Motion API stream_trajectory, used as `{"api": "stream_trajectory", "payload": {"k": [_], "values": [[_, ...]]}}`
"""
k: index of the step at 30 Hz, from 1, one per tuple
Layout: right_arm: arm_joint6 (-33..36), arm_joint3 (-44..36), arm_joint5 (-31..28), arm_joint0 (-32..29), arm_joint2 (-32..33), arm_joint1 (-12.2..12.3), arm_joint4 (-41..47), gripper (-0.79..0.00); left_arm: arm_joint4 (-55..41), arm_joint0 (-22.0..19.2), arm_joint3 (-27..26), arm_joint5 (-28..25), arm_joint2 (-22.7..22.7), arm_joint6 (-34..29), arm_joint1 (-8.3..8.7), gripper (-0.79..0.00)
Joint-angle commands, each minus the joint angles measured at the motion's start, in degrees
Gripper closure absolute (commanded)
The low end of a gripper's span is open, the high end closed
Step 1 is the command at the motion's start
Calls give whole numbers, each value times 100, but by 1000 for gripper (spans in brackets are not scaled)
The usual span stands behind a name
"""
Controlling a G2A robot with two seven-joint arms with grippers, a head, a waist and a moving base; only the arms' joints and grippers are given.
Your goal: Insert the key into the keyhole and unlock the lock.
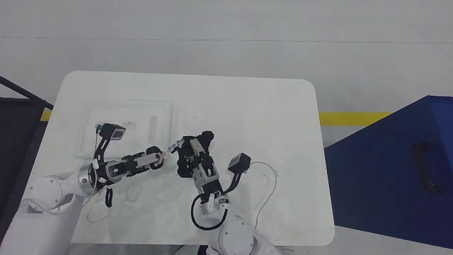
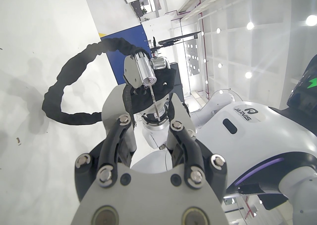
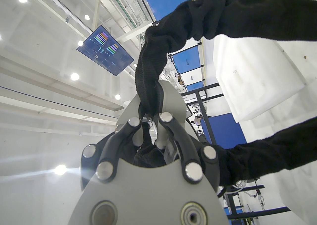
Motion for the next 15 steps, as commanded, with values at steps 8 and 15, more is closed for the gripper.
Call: {"api": "stream_trajectory", "payload": {"k": [8,15], "values": [[-184,79,15,85,-63,-34,-61,0,-39,-62,36,25,6,-88,3,-231],[-316,176,73,178,-81,-95,-38,0,-29,-114,72,64,33,-179,8,-40]]}}
